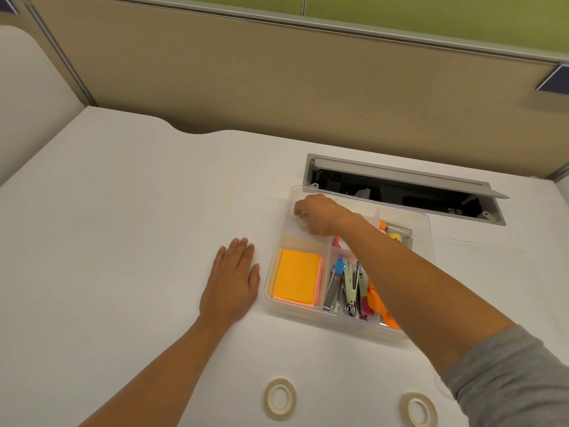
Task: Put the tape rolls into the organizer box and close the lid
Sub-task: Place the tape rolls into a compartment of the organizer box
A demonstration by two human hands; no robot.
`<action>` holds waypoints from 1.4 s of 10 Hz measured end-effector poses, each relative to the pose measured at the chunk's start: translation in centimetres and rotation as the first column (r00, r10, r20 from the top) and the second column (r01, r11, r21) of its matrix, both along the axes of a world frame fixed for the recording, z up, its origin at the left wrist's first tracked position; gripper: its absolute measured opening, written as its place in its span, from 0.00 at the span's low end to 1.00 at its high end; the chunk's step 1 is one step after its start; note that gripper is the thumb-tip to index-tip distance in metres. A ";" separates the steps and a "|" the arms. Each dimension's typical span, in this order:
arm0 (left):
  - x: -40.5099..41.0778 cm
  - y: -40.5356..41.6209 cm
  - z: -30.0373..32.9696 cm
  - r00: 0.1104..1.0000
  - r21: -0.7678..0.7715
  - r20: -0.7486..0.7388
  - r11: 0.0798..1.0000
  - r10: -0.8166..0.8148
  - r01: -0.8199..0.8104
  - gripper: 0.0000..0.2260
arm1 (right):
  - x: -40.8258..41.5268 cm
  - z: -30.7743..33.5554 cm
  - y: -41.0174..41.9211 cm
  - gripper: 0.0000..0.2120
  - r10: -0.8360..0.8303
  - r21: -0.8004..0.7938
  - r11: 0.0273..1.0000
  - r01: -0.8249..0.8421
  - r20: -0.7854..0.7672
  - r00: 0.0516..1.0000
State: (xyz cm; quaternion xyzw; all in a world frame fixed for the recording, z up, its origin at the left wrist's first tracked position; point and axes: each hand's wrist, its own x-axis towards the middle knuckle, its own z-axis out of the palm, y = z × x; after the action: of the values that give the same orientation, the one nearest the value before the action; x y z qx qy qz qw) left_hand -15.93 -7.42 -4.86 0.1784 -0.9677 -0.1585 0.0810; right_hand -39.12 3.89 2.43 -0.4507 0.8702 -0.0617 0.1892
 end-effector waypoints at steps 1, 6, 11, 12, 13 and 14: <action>0.0 0.0 0.0 1.000 -0.002 0.003 1.000 0.000 0.000 0.25 | 0.3 -0.1 0.1 0.19 0.025 0.003 1.000 -0.025 0.003 1.000; 0.0 0.0 0.0 1.000 -0.007 0.011 1.000 0.004 -0.004 0.26 | 1.2 0.1 -0.2 0.27 0.023 0.048 0.999 -0.023 0.012 1.000; 2.0 0.6 1.4 0.973 0.282 -0.208 0.959 0.105 -0.043 0.14 | 13.0 7.1 15.5 0.16 -0.414 -0.566 0.719 0.404 0.119 0.902; 3.8 2.2 2.2 0.960 0.426 -0.235 0.904 0.152 -0.039 0.15 | 16.1 6.5 20.7 0.14 -0.499 -0.629 0.599 0.495 0.191 0.846; 6.6 4.1 2.8 0.972 0.468 -0.192 0.883 0.134 -0.029 0.16 | 19.2 4.8 24.6 0.12 -0.575 -0.617 0.494 0.612 0.296 0.763; 9.8 6.2 3.4 0.985 0.505 -0.111 0.861 0.130 -0.056 0.18 | 21.8 2.2 27.4 0.13 -0.634 -0.532 0.460 0.711 0.363 0.683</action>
State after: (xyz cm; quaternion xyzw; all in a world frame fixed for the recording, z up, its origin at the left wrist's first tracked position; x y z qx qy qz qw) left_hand -6.11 -1.24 -1.49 0.2282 -0.8757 -0.4117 0.1080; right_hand -17.32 31.29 4.58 -0.1017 0.8881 -0.4469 0.0338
